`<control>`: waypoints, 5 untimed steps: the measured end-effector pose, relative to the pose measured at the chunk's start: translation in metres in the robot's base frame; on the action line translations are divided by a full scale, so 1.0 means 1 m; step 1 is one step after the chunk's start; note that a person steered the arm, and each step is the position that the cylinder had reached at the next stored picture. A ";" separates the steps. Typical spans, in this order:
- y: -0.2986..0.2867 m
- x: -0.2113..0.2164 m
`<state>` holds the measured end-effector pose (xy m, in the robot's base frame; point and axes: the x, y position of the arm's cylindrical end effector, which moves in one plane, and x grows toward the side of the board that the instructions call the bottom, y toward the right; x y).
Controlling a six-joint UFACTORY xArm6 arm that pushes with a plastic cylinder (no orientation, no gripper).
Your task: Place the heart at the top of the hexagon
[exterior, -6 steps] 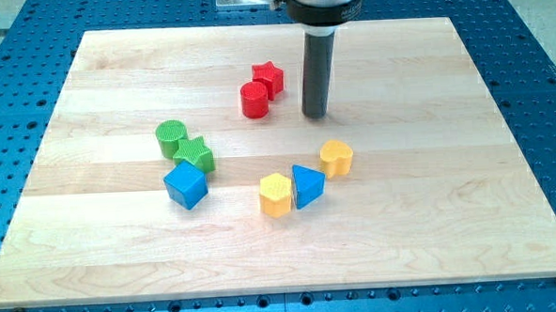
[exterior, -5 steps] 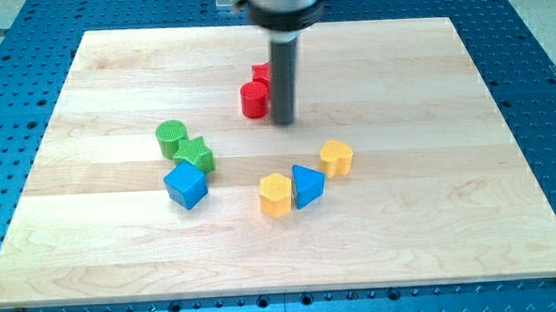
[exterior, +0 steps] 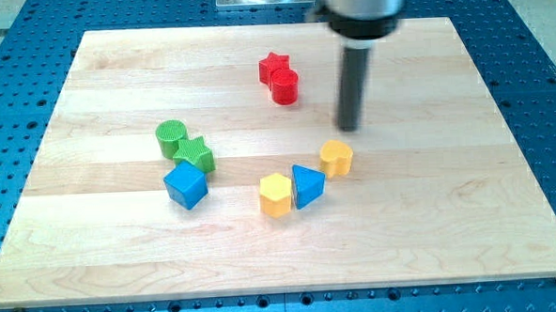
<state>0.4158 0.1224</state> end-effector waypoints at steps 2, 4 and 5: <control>-0.024 0.084; -0.079 0.086; -0.037 0.049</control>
